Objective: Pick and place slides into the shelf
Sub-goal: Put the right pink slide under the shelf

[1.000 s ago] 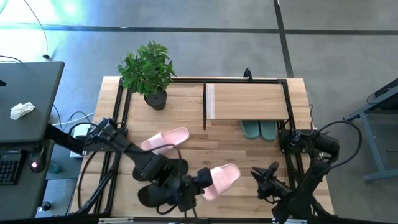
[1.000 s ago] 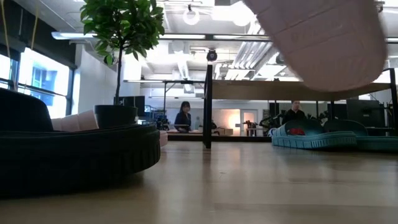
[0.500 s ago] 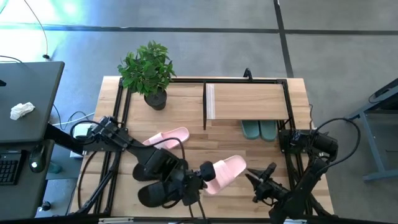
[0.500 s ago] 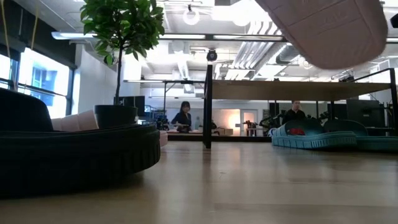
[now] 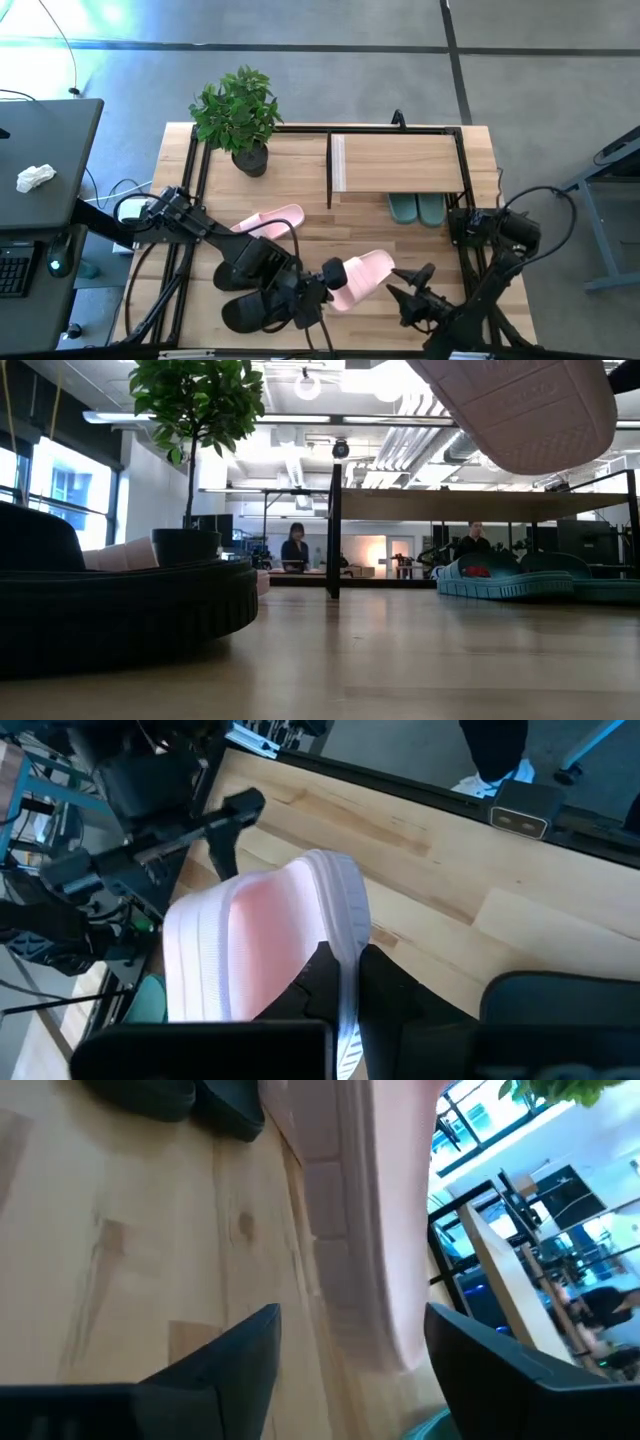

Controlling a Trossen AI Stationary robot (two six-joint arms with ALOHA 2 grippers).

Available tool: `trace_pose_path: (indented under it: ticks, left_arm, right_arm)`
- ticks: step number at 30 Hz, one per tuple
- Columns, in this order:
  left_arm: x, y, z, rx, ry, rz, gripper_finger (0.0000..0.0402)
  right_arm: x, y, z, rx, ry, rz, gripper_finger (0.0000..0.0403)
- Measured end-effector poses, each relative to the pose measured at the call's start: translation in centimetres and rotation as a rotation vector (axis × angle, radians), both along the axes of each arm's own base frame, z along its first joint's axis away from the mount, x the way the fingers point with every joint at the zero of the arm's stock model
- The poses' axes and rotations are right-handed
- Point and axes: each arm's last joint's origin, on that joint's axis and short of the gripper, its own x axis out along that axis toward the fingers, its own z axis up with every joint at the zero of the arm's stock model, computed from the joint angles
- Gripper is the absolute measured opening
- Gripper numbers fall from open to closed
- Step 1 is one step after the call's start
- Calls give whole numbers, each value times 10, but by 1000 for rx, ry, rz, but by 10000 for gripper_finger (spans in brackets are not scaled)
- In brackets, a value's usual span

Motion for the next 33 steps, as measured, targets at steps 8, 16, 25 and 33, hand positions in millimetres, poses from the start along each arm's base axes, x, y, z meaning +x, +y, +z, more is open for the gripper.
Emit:
trace_pose_path:
  ticks: [8,16,25,33]
  left_arm:
    - [0,-1,0,-17,0,-11,3]
    - [0,-2,0,-44,8,-34,3]
    - [0,-3,0,-72,21,-60,3]
    - [-1,-2,0,-58,26,-32,69]
  right_arm:
    - [18,-10,-2,-7,82,-48,238]
    - [29,-19,-3,-3,126,-95,204]
    - [28,-18,-3,-4,126,-90,62]
    - [27,-17,-3,9,101,-96,29]
